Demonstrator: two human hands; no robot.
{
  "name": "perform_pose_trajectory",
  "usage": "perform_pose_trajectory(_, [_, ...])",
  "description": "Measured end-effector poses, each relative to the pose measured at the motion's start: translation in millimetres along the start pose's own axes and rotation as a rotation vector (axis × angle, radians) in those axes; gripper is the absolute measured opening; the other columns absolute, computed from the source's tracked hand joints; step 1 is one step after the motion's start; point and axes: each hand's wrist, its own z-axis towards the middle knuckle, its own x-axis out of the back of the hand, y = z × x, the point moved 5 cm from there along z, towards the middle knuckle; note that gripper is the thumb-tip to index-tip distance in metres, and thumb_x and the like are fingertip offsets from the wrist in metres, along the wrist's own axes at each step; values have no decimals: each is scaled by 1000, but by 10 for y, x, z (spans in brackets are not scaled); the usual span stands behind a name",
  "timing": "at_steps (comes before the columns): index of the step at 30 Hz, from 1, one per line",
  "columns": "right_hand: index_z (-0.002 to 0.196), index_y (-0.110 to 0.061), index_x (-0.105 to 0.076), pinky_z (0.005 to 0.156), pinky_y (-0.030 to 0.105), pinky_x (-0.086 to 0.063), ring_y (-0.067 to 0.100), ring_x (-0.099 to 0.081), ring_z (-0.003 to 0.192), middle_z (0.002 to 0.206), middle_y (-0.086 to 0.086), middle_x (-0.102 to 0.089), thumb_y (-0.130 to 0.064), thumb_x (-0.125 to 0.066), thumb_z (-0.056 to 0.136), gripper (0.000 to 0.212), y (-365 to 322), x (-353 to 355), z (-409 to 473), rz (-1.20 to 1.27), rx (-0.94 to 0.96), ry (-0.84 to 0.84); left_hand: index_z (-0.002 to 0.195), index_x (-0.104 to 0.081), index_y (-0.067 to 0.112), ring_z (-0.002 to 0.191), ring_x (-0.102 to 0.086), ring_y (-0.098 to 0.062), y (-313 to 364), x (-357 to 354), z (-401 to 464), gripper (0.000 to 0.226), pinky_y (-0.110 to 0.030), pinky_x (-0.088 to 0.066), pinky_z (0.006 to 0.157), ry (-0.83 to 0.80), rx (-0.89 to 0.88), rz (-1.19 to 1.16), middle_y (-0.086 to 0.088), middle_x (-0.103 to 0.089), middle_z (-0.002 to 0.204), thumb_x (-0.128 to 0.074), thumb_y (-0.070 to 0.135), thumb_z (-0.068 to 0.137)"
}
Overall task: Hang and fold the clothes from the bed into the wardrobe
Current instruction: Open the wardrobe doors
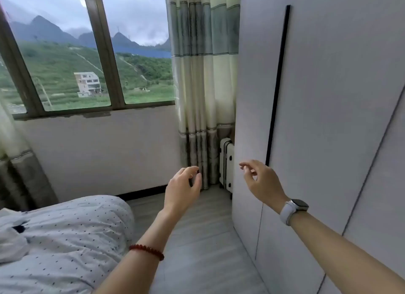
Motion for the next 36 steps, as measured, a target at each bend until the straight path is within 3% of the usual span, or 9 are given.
perform_pose_trajectory(5, [103,-10,-66,76,35,-53,18,-63,87,95,0,-68,-7,-48,92,21,687,-528,457,-23,-109,-23,112,-65,13,93,-60,-9,-491,-447,593,24,-26,-49,84,-23,70,-78,4,-64,104,-54,22,93])
perform_pose_trajectory(9, [101,-9,-67,73,31,-52,20,-63,87,91,1,-69,-17,-41,89,29,1242,-891,817,-148,-125,11,112,-65,13,88,-59,-7,-876,-963,1274,23,-21,-45,79,-89,68,-109,3,-65,102,-55,20,93])
perform_pose_trajectory(13, [95,-9,-68,67,30,-51,23,-63,83,86,1,-68,-18,-38,84,33,1758,-956,1261,-391,-91,164,118,-62,13,90,-56,-4,-985,-1635,2074,28,-15,-37,77,-187,-12,-166,3,-63,110,-52,21,94])
perform_pose_trajectory(16, [95,-7,-67,78,39,-50,29,-61,92,93,7,-67,-15,-38,79,34,2127,-898,1589,-713,-47,259,122,-59,13,99,-58,-8,-940,-2137,2629,30,-20,-40,82,-335,-122,-219,4,-62,111,-50,22,94])
perform_pose_trajectory(20, [119,-10,-55,104,57,-24,31,-41,121,123,14,-53,-17,-38,80,43,2449,-659,1947,-1233,-73,172,123,-57,16,104,-57,-12,-655,-2660,3274,31,-32,-42,92,-421,-301,-241,3,-62,114,-51,23,94])
perform_pose_trajectory(23, [132,-12,-50,106,63,-14,31,-30,133,140,16,-44,-19,-48,81,52,2596,-335,2185,-1489,-205,131,128,-53,15,110,-57,-19,-223,-3073,3678,35,-38,-43,95,-454,-441,-297,-2,-59,121,-50,24,94])
perform_pose_trajectory(25, [137,-15,-44,105,63,-12,29,-26,136,146,15,-37,-29,-60,79,62,2725,-118,2221,-1652,-302,75,132,-49,15,114,-54,-20,160,-3349,3804,38,-35,-39,98,-491,-525,-323,-2,-56,126,-49,26,95])
perform_pose_trajectory(30, [144,-21,-22,108,60,-4,29,-13,140,151,9,-20,-53,-70,70,94,2938,4,2159,-1852,-312,7,134,-43,17,116,-49,-17,838,-3690,3866,42,-27,-25,96,-446,-605,-346,3,-57,123,-42,36,97])
perform_pose_trajectory(36, [145,-22,-19,109,62,-2,28,-7,140,151,8,-19,-60,-67,68,98,2989,47,2136,-1902,-379,-27,91,-43,13,82,-53,-24,1061,-3804,3883,11,-31,-31,86,-448,-559,-367,-1,-55,81,-36,17,98])
